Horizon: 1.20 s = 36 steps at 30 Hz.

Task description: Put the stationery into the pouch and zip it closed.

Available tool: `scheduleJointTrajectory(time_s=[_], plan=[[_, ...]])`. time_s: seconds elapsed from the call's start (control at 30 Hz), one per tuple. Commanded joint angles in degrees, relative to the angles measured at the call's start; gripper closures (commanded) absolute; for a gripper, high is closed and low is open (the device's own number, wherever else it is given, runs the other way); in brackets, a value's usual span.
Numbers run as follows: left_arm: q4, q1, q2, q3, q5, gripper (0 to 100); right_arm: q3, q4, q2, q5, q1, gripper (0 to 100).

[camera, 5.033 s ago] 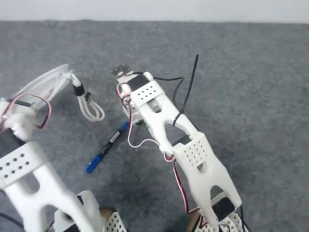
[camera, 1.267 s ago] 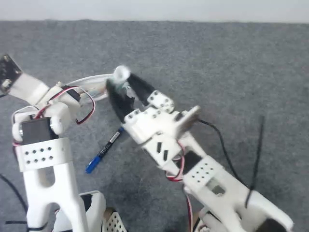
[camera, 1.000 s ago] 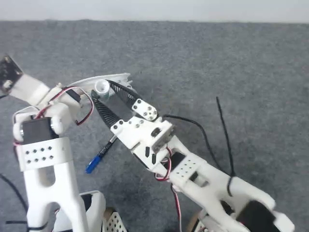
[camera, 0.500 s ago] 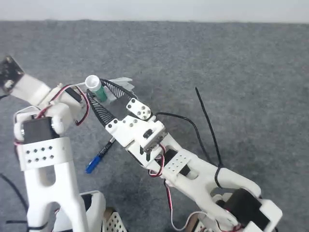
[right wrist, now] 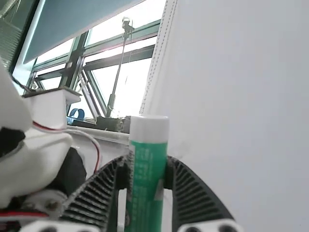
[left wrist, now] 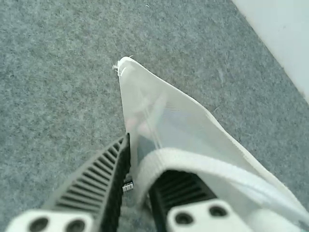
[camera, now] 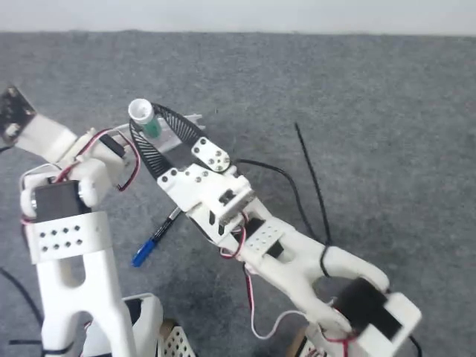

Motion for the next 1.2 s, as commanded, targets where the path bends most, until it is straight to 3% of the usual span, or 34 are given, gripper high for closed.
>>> scheduleJointTrajectory(time_s=[0.0,0.23,0.47,0.57,0.7,1.17], plan=[[-1.8,0.4,-3.3,-1.3,-1.1,99,-4.4,-4.2,3.0,1.0,0.0,99.2],[-1.6,0.4,-3.0,-1.3,-1.1,99,-4.0,-8.7,10.3,1.3,0.1,99.2],[-1.5,0.2,-3.0,-1.3,-1.1,99,-0.2,-8.3,10.2,9.8,-0.2,98.7],[-1.5,0.1,-3.0,-1.3,-1.1,99,0.5,-6.6,10.2,11.7,-0.2,92.8],[-1.5,0.0,-3.0,-1.2,-1.2,99,2.3,-3.1,10.2,12.0,-0.2,81.3],[-1.8,0.0,-3.3,-0.2,-1.2,99,5.3,-3.3,8.7,12.0,-0.2,81.1]])
